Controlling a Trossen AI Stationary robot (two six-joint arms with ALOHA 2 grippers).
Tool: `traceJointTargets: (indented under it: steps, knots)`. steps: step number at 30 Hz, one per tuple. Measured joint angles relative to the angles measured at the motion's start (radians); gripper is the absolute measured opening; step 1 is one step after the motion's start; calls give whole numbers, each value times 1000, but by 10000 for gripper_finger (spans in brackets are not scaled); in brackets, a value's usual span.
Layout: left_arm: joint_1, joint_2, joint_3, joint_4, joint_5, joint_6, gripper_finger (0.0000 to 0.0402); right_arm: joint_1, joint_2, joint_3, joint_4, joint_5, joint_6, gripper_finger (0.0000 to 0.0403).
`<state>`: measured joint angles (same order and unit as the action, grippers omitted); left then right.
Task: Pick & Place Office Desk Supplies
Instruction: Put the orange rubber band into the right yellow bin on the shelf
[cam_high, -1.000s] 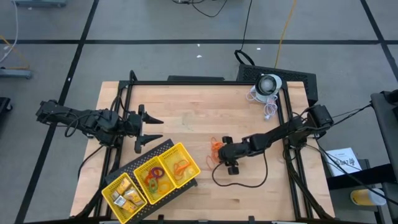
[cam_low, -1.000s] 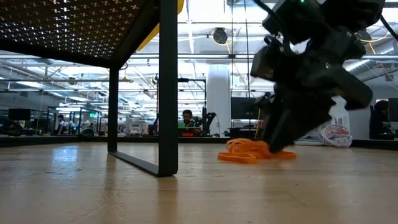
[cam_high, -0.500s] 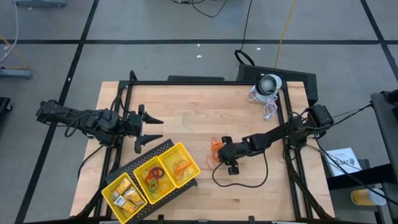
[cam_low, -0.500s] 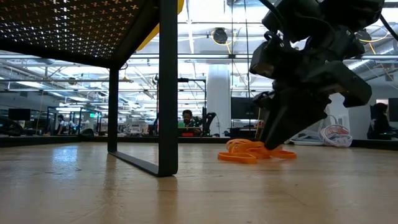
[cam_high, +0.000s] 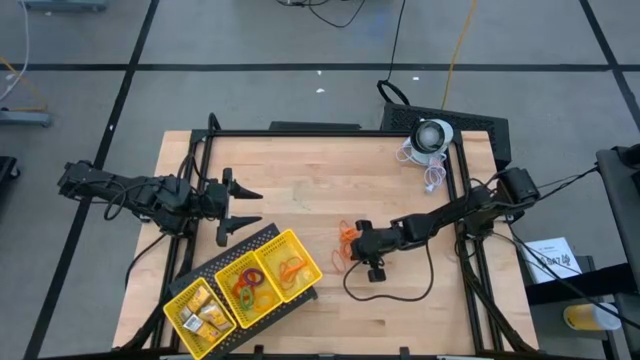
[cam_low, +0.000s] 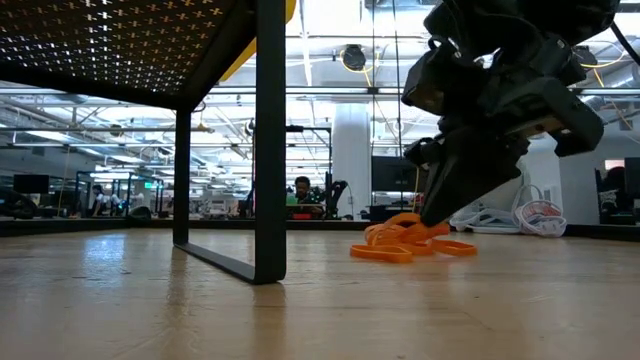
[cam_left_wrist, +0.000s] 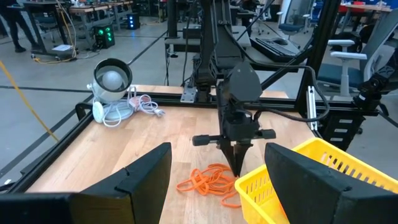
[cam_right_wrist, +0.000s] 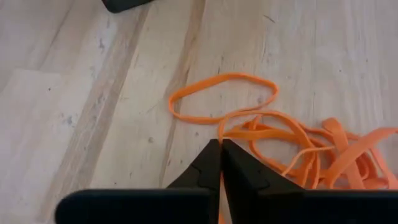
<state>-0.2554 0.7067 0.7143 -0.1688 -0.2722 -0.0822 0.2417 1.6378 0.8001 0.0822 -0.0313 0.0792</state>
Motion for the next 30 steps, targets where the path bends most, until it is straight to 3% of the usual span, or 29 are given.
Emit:
traceJointTargets:
  steps: [10, 13, 21, 24, 30]
  knots:
    - [0, 13, 0, -14, 0, -2, 269, -15, -62, 0, 6, -12, -13, 2]
    - [0, 29, 0, -13, -3, 0, 269, -28, -62, 0, -10, -50, -14, 1]
    - [0, 73, 0, -4, -10, 8, 269, -52, -35, -1, -78, -24, 9, 3]
    - [0, 75, 0, -1, -11, 9, 269, -52, -35, -1, -72, -26, 14, 19]
    - [0, 74, 0, 5, -19, 21, 269, -51, -35, -1, -49, -26, 39, 90]
